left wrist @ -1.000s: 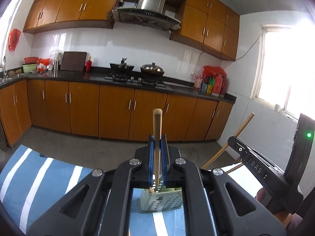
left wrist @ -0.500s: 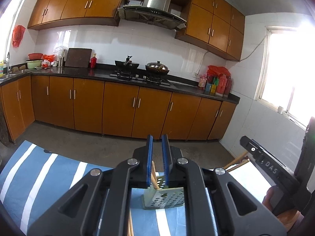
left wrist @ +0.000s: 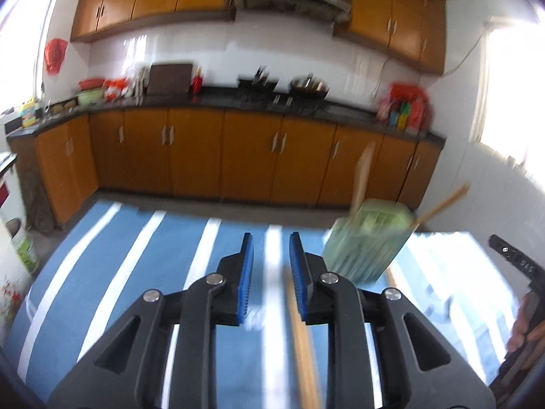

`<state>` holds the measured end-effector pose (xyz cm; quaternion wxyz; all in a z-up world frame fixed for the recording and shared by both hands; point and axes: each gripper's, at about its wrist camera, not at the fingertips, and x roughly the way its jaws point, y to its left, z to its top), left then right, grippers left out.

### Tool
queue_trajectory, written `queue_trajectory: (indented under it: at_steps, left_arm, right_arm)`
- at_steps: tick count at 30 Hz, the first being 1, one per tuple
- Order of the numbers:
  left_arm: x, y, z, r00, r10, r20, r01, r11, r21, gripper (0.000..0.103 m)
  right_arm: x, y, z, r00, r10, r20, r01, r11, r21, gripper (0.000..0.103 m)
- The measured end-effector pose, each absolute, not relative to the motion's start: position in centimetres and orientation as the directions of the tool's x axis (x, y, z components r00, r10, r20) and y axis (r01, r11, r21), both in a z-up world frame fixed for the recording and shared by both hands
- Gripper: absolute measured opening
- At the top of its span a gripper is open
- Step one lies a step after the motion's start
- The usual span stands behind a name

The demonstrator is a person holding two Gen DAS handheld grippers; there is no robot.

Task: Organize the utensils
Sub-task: 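Open both grippers to release the chopsticks into the holder, then close the right gripper on a chopstick while the left gripper grasps another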

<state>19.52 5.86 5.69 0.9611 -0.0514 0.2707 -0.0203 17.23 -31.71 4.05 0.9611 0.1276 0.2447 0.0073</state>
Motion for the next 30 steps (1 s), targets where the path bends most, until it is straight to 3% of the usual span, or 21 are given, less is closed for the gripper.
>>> queue_trajectory:
  at_steps: [5, 9, 14, 17, 24, 30]
  left_arm:
    - [19.5, 7.2, -0.2, 0.755, -0.062, -0.653, -0.031, 0.991, -0.129, 0.023]
    - [19.2, 7.3, -3.1, 0.704, -0.076, -0.706, -0.024, 0.991, -0.130, 0.023]
    - [18.7, 6.4, -4.3, 0.679, -0.110, -0.726, 0.001, 0.989, -0.149, 0.023]
    - [19.2, 5.8, -4.7, 0.667, -0.141, -0.732, 0.020, 0.985, -0.171, 0.023]
    - [19.6, 3.0, -6.4, 0.625, -0.192, -0.756, 0.083, 0.980, -0.180, 0.021]
    - [20.3, 1.0, -7.8, 0.589, -0.210, -0.780, 0.113, 0.978, -0.178, 0.017]
  right_arm:
    - [18.4, -29.9, -3.8, 0.732, 0.154, -0.664, 0.025, 0.967, 0.252, 0.024]
    - [18.9, -27.5, -7.8, 0.659, 0.152, -0.736, 0.006, 0.978, 0.207, 0.024]
    - [19.1, -26.2, -9.7, 0.630, 0.122, -0.767, 0.007, 0.987, 0.163, 0.022]
    - [18.6, -26.2, -10.3, 0.640, 0.075, -0.765, 0.012, 0.994, 0.107, 0.008]
    - [18.8, -30.5, -10.4, 0.643, -0.037, -0.765, 0.184, 0.977, 0.107, 0.007]
    - [18.7, -31.2, -10.4, 0.644, -0.041, -0.764, 0.189, 0.976, 0.107, 0.008]
